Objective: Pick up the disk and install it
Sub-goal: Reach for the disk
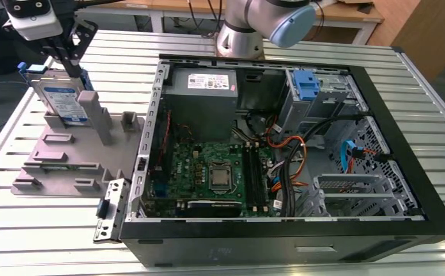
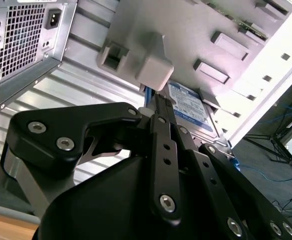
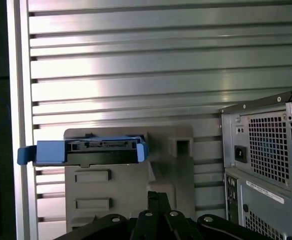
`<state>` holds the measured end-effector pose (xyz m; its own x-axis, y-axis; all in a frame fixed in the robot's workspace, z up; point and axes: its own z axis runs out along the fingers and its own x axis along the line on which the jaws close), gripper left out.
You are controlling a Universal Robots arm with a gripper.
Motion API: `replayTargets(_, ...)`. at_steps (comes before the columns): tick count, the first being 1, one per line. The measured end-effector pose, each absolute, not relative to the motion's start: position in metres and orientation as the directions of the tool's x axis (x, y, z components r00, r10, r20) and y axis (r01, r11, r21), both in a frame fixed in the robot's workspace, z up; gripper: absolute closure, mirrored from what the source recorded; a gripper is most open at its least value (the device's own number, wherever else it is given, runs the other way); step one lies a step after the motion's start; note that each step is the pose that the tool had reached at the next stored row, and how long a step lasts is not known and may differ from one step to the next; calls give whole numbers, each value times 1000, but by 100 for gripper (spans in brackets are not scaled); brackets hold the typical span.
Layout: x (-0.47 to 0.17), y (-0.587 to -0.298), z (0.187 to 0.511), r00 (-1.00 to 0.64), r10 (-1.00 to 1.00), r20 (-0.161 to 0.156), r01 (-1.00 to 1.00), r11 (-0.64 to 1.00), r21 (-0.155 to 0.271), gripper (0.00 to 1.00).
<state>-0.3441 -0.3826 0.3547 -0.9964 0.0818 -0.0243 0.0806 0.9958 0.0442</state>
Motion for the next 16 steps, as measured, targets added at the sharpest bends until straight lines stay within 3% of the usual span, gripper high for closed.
replayTargets(16, -360, -357, 351, -996, 82, -24, 81, 996, 44, 89)
